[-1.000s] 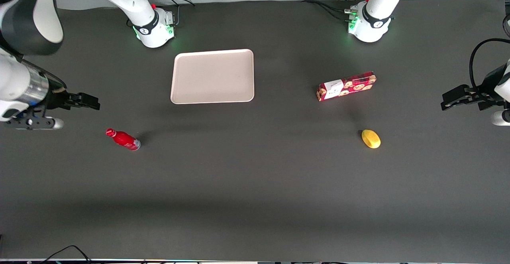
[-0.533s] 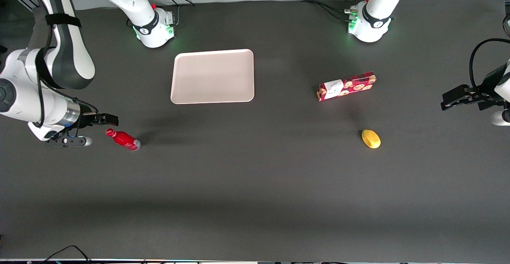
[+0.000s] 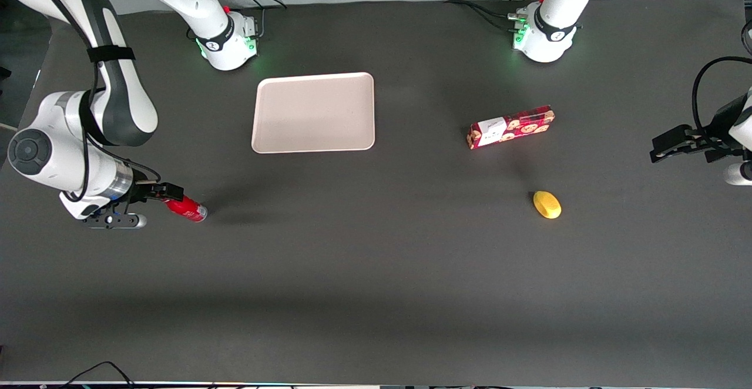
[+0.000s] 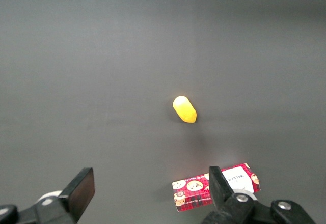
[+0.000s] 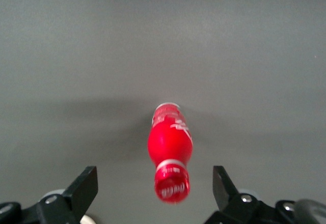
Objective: Place coke bottle on tray
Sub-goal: 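Close the right gripper around the bottle's neck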
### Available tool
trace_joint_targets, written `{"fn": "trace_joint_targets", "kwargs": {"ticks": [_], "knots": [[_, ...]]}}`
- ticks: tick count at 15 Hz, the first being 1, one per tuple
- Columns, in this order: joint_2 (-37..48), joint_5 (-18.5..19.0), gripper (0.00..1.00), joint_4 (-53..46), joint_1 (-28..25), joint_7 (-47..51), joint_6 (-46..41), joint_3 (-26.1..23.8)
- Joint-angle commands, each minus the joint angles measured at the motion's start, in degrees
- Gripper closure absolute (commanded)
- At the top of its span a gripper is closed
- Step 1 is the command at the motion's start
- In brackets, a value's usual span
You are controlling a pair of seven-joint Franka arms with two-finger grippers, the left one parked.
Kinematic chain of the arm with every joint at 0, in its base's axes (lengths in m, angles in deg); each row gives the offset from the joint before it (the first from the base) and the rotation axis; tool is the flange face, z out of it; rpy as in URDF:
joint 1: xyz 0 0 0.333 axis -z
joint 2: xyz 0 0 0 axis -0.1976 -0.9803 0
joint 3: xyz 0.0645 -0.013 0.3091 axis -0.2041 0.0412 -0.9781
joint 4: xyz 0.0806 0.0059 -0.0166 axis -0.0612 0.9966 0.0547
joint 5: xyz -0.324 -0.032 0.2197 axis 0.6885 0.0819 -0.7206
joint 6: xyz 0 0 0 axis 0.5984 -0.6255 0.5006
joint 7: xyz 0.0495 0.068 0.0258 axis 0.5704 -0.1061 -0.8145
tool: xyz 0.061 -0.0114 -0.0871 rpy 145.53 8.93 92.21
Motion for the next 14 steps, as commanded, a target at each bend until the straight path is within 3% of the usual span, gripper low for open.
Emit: {"fn": "trace_joint_targets", "kwargs": {"ticks": [1, 14], "knots": [[-1.33, 0.77, 0.00, 0.16, 0.26, -1.27, 3.43, 0.02], [-1.08, 0.68, 0.00, 2.80, 0.88, -1.09, 5.10, 0.02]]}}
